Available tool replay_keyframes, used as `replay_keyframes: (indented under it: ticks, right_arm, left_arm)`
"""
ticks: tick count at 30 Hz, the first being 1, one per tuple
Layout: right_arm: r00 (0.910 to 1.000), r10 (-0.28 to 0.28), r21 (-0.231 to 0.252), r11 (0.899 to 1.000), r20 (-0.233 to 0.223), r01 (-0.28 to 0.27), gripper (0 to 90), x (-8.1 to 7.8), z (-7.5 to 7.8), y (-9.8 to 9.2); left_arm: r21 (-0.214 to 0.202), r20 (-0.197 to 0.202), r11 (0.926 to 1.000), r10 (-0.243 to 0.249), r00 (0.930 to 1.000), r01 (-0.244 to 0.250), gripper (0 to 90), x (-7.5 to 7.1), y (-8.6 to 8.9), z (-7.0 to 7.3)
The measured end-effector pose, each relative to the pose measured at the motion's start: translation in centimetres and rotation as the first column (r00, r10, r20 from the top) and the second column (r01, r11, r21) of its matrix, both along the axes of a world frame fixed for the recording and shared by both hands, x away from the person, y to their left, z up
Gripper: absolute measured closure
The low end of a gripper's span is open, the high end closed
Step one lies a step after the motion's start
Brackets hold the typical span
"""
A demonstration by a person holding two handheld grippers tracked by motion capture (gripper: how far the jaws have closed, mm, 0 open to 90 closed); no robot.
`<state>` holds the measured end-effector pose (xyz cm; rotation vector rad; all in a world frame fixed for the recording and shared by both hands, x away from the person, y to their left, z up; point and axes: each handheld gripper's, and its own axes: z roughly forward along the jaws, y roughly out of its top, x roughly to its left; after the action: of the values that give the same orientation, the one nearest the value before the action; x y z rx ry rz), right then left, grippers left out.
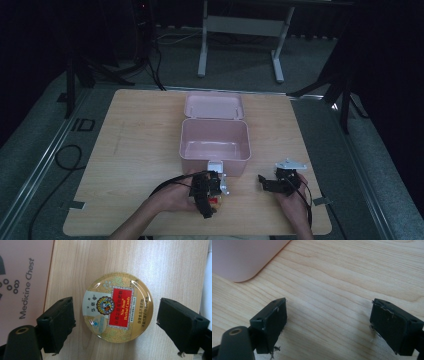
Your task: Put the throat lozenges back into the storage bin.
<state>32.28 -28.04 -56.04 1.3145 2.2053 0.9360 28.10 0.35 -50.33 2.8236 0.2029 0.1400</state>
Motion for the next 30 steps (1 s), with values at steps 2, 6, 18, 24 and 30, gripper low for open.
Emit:
replay_keyframes:
  ticks: [2,6,18,24,30]
  right_arm:
    - [1.0000,0.000,0.000,1.000,0.000,0.000,14.0,0.0,0.0,0.0]
    - [1.0000,0.000,0.000,1.000,0.000,0.000,13.9,0.0,0.0,0.0]
    - [1.0000,0.000,0.000,1.000,0.000,0.000,14.0,0.0,0.0,0.0]
    - [1.0000,0.000,0.000,1.000,0.000,0.000,14.0,0.0,0.0,0.0]
    - [1.0000,0.000,0.000,1.000,0.000,0.000,14.0,0.0,0.0,0.0]
  left_arm:
    - [0.004,0.004,1.0000,-0.002,1.0000,0.002,14.7,0.0,-0.1,0.0]
    - [0.017,-0.001,0.9998,-0.013,0.9999,0.013,14.7,0.2,-0.4,0.0]
    - [0.049,-0.014,0.9987,-0.016,0.9998,0.017,14.8,0.5,-0.7,-0.4]
    - [0.058,-0.018,0.9982,-0.017,0.9997,0.018,15.2,0.4,-0.9,-0.6]
    - [0.075,-0.017,0.9964,-0.039,0.9991,0.040,16.1,0.3,-1.3,-0.9]
